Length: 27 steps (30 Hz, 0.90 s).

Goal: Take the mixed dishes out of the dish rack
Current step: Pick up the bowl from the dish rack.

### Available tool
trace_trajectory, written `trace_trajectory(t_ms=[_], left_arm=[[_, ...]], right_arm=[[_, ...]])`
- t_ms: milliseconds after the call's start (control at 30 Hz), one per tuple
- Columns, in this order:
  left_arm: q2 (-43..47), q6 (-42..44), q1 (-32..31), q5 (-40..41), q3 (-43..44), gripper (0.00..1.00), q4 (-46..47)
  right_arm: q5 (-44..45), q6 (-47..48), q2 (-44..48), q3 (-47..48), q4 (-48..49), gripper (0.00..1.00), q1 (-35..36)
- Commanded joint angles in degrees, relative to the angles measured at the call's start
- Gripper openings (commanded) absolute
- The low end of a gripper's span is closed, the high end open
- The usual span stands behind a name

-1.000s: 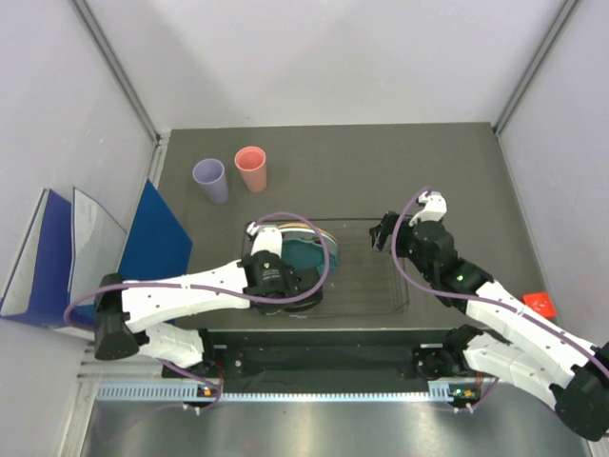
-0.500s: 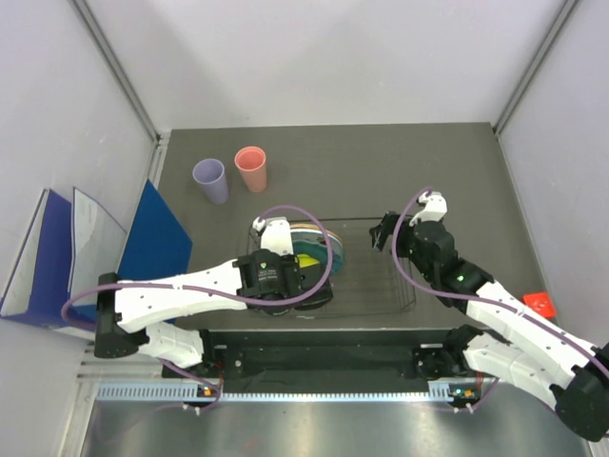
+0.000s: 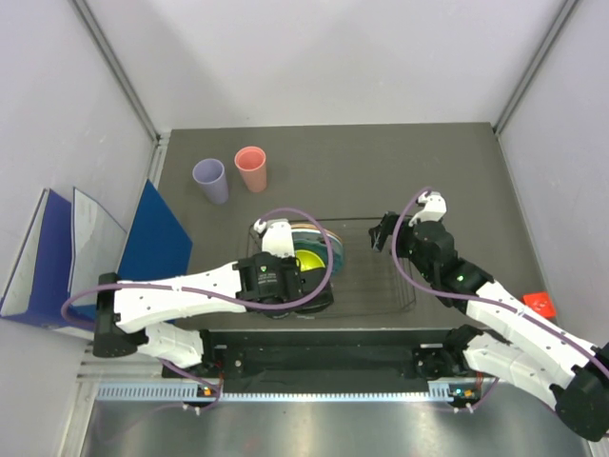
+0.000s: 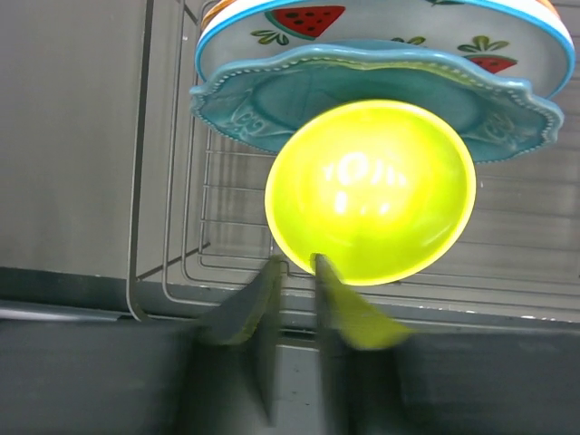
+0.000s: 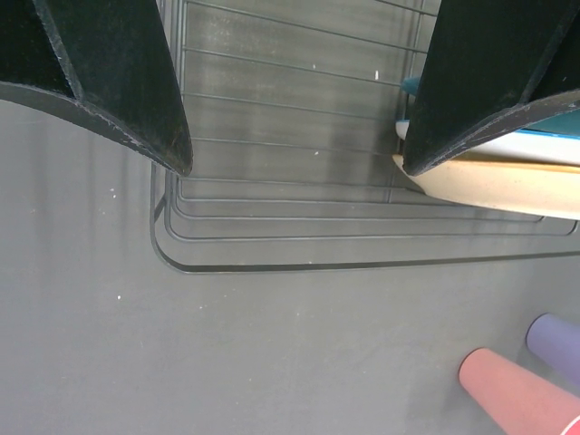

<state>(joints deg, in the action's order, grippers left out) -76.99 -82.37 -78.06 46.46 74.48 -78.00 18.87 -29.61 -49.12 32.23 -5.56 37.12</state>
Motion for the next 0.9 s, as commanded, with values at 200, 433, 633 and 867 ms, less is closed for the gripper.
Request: trace_trajectory(t_ms=[200, 433, 633, 867], left_arm=[[7.6, 1.1, -1.2, 5.2, -8.9, 0.61, -4.4], [16.3, 5.2, -1.2, 8.6, -19.0, 0.52, 7.6], [17.0, 9.8, -1.2, 8.8, -20.6, 0.46, 14.6], [19.6, 12.5, -1.3, 7.2, -22.7, 0.50, 22.3]], right_arm=[[-0.7, -0.1, -0.1, 1.8, 1.6, 1.00, 1.0], [-1.0, -0.4, -1.1, 1.8, 2.0, 1.00, 1.3], [-1.2, -0.5, -1.5, 1.6, 2.3, 1.00, 1.5], [-1.1, -0.6, -1.9, 1.1, 2.6, 1.00, 1.7]])
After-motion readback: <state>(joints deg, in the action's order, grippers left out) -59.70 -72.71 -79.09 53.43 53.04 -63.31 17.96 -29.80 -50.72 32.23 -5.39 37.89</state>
